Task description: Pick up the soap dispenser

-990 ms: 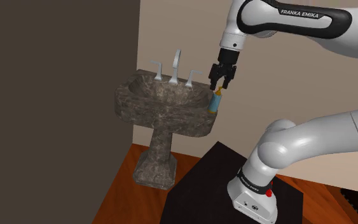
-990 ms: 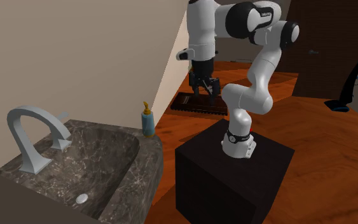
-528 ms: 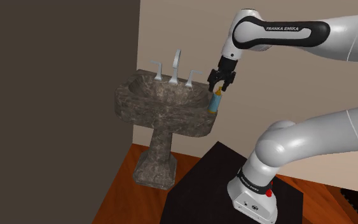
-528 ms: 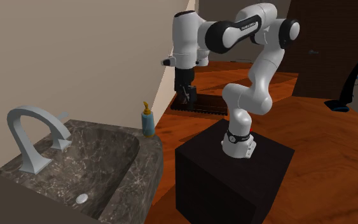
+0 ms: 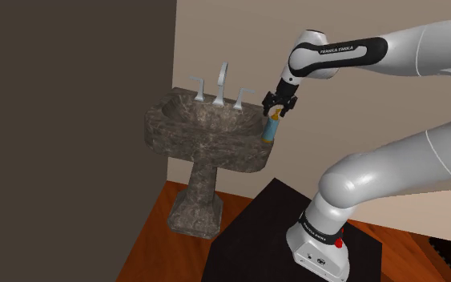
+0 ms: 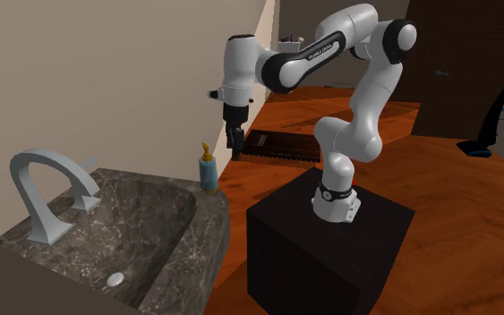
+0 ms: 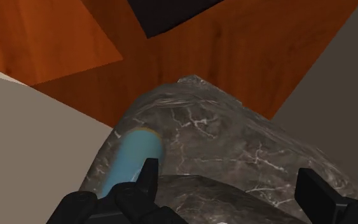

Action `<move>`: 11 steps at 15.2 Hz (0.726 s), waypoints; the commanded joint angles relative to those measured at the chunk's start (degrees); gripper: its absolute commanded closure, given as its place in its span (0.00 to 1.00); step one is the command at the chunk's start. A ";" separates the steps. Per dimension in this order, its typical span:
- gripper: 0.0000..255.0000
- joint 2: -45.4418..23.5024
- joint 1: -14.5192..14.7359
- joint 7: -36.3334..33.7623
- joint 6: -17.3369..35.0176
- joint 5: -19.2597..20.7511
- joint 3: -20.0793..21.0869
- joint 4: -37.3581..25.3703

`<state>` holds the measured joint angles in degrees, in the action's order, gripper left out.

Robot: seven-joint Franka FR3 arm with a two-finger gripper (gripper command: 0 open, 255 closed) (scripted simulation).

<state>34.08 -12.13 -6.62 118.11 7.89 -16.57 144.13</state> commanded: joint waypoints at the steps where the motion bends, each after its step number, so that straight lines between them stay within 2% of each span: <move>1: 0.00 -2.12 -1.23 -0.10 4.37 0.60 -1.73 0.30; 7: 0.00 -9.56 -3.82 0.20 16.09 0.60 -7.10 -0.71; 11: 0.00 -11.10 -3.66 0.57 19.58 0.43 -7.77 1.27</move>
<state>23.50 -15.82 -6.16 136.62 8.40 -24.11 144.96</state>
